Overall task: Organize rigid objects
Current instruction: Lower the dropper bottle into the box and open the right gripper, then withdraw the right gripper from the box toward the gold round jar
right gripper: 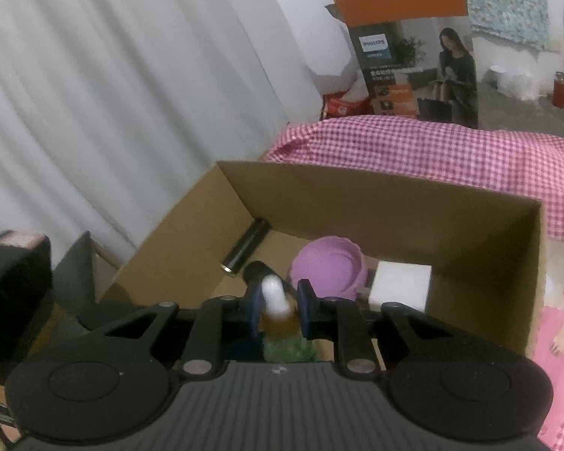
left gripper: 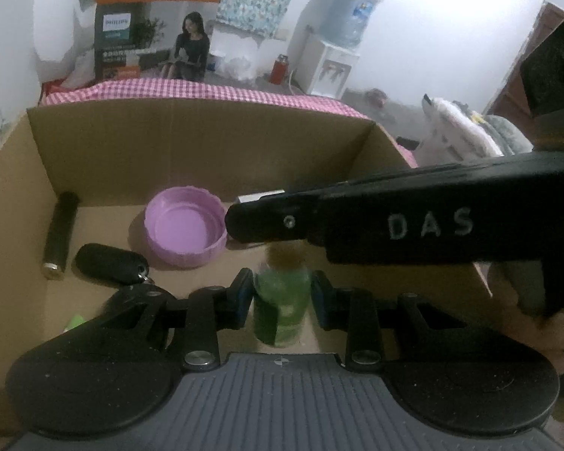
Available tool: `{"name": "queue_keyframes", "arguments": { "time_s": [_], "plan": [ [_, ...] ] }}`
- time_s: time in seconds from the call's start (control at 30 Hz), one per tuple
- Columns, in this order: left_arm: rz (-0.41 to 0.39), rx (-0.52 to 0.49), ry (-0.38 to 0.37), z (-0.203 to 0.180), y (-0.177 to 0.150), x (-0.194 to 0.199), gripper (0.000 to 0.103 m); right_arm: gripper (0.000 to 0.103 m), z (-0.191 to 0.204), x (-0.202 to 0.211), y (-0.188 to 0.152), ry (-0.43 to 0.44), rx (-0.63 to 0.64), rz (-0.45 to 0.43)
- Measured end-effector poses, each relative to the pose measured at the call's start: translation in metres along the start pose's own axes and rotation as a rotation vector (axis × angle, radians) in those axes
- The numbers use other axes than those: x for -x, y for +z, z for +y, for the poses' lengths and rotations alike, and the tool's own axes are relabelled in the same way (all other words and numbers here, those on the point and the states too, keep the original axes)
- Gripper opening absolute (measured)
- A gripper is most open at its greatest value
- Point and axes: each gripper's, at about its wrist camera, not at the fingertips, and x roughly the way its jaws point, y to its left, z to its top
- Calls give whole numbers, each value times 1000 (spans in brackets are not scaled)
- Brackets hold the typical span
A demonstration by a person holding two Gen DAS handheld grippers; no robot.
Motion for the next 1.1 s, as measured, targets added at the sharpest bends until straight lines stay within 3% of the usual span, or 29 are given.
{"name": "queue_keyframes", "arguments": {
  "time_s": [0.23,0.57,0.6,0.67,0.7,0.83,0.97,1.1],
  "plan": [
    [-22,-30,-3,-13,-3,5,37,22,8,3,-9,-32,34,20],
    [-111,-97,13,-30,-9,29,73,26,15,61,-21,-35,-29,-127],
    [-123,-105,10,-32,-10,34,75,28,16,70,-24,-35,-37,-146],
    [-148,-128,9,-38,-11,43,81,55,20,88,-31,-45,-45,-188],
    [-162,-136,8,-40,-12,48,86,60,23,98,-36,-57,-47,-209],
    [-194,-155,-20,-47,-23,72,93,62,35,131,-65,-79,-71,-280],
    [-222,-192,-57,-52,-38,97,100,71,43,160,-99,-35,-130,-349],
    [-197,-214,-120,-50,-59,110,102,74,47,178,-128,8,-186,-390]
  ]
}}
